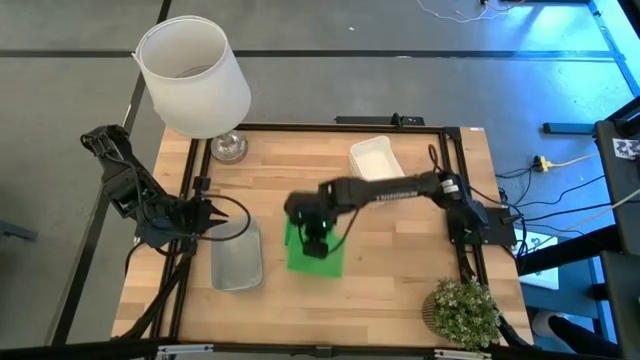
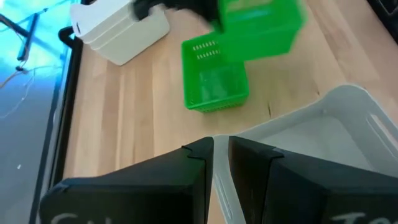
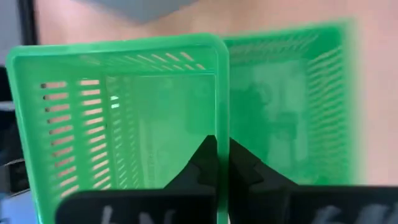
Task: Stack baskets by color
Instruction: Stack the bottom green bin on top of the top green bin
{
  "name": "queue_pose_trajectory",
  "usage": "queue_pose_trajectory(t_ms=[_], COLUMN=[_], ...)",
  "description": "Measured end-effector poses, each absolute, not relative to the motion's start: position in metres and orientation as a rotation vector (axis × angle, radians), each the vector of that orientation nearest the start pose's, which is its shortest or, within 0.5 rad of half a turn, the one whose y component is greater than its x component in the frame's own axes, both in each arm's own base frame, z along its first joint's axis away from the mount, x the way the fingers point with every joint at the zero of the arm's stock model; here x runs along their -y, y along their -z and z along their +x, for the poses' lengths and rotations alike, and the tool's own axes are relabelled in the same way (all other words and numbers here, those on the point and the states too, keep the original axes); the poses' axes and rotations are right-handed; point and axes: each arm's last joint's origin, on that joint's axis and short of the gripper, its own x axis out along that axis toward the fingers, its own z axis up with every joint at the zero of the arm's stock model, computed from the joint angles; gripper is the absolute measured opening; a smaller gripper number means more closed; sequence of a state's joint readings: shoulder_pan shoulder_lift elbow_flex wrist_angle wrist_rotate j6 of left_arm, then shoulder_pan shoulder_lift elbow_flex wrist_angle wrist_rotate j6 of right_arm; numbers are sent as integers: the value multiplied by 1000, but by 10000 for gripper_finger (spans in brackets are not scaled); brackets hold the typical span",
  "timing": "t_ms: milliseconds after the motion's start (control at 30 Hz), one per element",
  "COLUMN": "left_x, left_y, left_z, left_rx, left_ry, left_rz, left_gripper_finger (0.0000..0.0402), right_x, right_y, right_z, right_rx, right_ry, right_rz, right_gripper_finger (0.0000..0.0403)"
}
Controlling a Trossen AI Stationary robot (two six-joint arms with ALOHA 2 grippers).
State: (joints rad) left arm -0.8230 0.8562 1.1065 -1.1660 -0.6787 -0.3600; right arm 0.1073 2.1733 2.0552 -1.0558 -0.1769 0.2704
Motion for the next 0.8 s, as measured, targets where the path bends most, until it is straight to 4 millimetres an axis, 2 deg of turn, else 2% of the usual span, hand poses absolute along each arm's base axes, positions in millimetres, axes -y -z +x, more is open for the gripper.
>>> queue_pose_trajectory(t_ms=[167,333,500,800], left_x=[79,78,77,76], left_y=[-350,-351,-351,-352], left_z=[98,98,99,99], left_rx=[-664,-660,-634,-618], left_ry=[-20,-29,-76,-101], left_rz=[235,230,221,229], left_gripper_finger=[41,41,41,41], right_x=[-10,13,20,19], right_y=[-264,-257,-252,-237], right_z=[457,456,456,452], right_rx=[-1179,-1192,-1185,-1240], right_ry=[-58,-68,-96,-113], right_rz=[190,137,94,107], right_gripper_finger=[2,2,1,1])
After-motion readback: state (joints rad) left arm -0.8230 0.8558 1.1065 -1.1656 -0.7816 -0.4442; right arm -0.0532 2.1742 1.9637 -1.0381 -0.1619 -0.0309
